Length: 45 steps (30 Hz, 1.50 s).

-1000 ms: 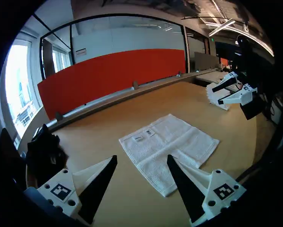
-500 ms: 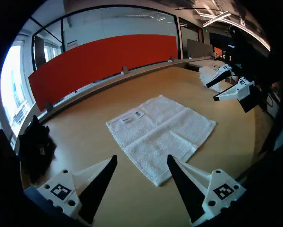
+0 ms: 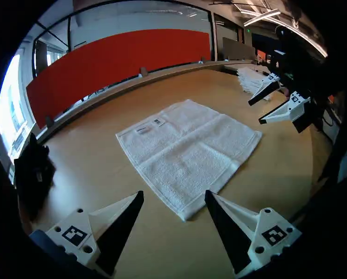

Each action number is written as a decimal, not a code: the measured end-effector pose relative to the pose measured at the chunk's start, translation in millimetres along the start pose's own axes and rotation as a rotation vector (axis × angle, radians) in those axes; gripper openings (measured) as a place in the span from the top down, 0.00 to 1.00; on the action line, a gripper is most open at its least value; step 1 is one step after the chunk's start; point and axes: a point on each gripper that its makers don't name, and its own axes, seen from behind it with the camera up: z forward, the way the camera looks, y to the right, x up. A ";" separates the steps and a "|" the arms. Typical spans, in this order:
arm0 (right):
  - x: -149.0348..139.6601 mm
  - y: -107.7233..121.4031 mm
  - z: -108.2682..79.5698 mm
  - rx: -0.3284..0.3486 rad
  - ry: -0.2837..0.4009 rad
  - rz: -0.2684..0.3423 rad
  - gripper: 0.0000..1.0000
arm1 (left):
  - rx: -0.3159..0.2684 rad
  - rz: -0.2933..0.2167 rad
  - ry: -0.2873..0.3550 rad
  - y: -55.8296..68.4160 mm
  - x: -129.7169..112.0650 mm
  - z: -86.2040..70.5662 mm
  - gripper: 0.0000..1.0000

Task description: Fold towel

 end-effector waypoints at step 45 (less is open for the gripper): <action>-52.0 -6.8 20.4 0.089 -0.124 -0.008 0.06 | -0.116 -0.012 -0.155 19.5 -39.5 33.3 0.03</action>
